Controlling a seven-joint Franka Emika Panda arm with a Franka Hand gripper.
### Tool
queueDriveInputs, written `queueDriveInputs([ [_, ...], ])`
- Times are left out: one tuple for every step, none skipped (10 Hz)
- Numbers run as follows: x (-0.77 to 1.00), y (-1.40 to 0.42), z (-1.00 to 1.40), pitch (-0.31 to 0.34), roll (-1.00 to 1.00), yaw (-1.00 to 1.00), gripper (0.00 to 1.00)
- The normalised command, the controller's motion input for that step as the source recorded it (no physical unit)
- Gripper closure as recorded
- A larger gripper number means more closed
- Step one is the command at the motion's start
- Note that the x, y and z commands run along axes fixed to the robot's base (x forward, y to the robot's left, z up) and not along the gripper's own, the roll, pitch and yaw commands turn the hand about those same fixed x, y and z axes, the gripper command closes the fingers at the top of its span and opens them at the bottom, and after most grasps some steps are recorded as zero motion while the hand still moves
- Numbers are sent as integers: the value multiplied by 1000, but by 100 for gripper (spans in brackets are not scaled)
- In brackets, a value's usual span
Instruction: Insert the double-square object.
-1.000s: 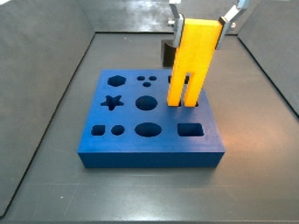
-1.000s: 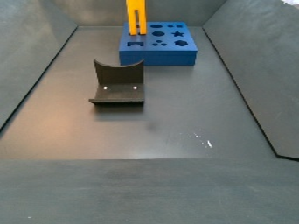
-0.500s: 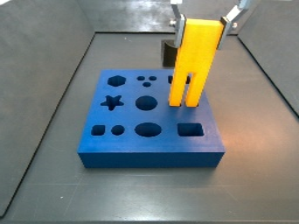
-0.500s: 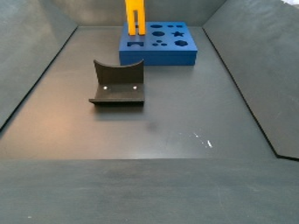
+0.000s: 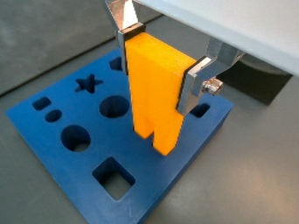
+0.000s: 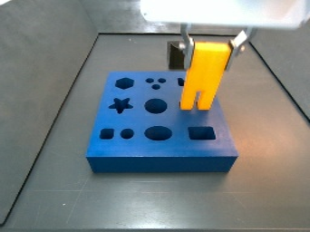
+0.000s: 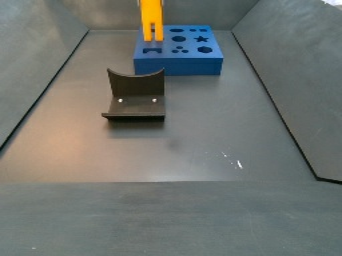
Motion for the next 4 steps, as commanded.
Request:
queueDriveInputs([
  [0,0,-543,0,90,-43,100],
  [0,0,-383,-33,57,-74,100],
  [0,0,-97,-117,6,-31,100],
  [0,0,0,0,0,0,100],
])
